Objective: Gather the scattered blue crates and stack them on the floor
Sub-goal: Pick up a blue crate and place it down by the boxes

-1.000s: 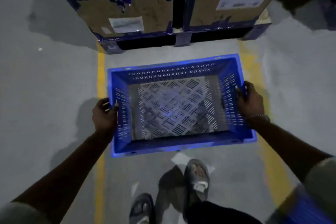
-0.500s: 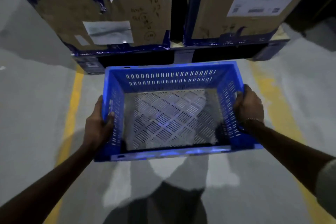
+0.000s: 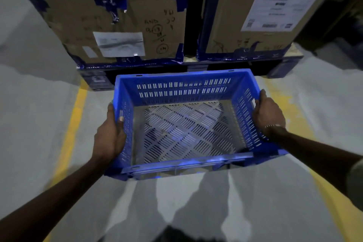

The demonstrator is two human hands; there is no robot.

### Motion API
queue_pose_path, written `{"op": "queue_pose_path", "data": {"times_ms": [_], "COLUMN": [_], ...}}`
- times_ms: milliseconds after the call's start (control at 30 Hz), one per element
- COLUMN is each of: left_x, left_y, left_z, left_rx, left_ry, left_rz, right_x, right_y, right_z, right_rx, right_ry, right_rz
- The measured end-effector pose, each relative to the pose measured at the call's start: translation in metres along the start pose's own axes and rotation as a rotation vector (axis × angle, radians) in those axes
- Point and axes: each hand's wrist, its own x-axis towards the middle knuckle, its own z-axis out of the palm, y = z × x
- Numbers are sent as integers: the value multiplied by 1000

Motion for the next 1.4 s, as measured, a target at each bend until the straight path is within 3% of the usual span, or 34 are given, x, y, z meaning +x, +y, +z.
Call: {"op": "queue_pose_path", "data": {"times_ms": [500,700,833,933,1067,1167,1300,1400], "left_x": [-14,-15,-20,-17,-34,-72,-127,-173], "left_y": [14,18,24,42,106,152,203,243], "left_z": [-6,-8,-11,-9,20,58,107,130], "left_rx": [225,289,329,220,99,71,16,22], "left_ry": [113,125,215,247,70,-93,-412,-678], "left_rz": [107,95,207,280,477,670,800,875], "right_x": [-2,-40,-53,-64,-95,-127,-176,-220], "right_y": [11,24,34,41,57,75,98,124], "right_z": [-20,-24,-33,-46,-68,-92,-128,-155], "right_rx": [-77,-149,-212,-305,-356,-333,-167,-212], "right_ry": [-215,-213,-244,-268,-262,-147,33,101], "right_rz": [-24,-56,-99,-128,-141,-195,-54,-27]}}
